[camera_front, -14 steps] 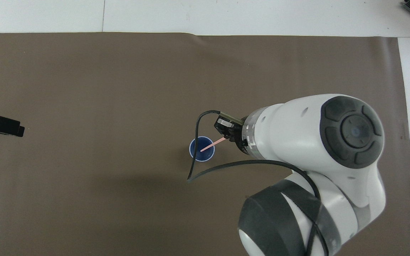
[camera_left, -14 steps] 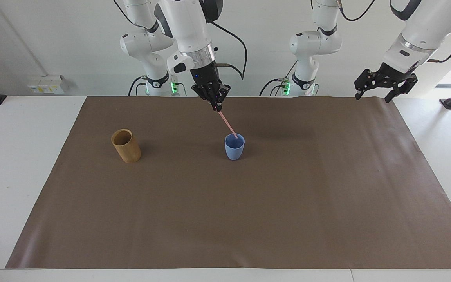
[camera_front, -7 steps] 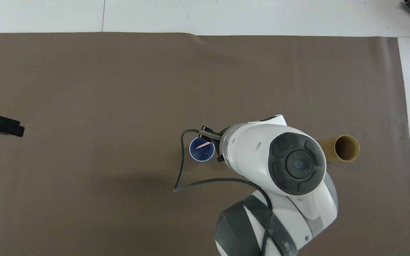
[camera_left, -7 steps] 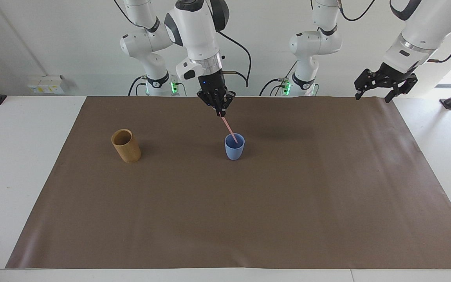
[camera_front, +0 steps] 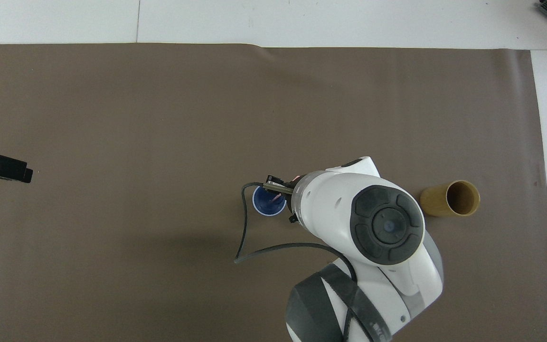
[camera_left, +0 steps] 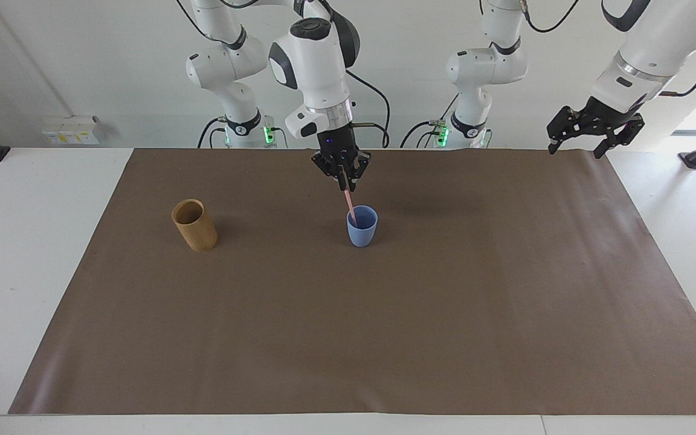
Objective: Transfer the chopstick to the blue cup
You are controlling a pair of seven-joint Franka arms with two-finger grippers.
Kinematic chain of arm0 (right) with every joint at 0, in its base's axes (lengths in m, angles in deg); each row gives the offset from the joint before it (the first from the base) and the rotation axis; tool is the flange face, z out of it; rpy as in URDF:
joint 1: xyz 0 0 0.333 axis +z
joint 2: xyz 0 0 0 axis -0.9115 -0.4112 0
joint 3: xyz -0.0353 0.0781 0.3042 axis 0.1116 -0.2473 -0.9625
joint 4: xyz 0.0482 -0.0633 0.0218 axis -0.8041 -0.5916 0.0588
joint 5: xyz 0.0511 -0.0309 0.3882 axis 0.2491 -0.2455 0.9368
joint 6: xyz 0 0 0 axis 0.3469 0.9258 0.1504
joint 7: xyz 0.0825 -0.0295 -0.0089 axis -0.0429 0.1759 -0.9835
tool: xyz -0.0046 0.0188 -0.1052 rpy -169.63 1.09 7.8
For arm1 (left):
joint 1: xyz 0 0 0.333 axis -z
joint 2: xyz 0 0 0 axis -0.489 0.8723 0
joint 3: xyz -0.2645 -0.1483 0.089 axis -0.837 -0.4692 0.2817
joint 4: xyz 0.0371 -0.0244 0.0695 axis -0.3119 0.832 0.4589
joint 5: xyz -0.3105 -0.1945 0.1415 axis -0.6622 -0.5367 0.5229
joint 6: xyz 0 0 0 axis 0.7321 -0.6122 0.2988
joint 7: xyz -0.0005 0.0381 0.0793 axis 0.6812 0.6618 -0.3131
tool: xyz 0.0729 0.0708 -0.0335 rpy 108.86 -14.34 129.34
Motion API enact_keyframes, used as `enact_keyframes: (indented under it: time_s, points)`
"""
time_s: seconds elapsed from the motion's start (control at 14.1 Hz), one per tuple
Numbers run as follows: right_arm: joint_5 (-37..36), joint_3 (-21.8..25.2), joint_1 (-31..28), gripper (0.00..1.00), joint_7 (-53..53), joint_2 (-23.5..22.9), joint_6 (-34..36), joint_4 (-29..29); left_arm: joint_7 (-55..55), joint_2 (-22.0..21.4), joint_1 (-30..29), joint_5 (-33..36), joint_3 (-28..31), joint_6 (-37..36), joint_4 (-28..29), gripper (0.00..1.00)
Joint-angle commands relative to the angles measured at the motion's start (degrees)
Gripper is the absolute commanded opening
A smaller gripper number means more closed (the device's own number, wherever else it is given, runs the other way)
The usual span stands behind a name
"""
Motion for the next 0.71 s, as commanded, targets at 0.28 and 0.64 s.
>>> enact_keyframes:
  time_s: [0.28, 0.64]
  points:
    - [-0.6, 0.4, -3.1, 0.68, -1.2, 3.3, 0.9, -0.6, 0.6, -0.8, -0.7, -0.8, -0.2, -0.8, 0.1, 1.00]
    - [-1.2, 0.5, -13.4, 1.00, -14.8, 9.9, 12.2, -0.6, 0.6, -0.8, -0.7, -0.8, -0.2, -0.8, 0.1, 1.00]
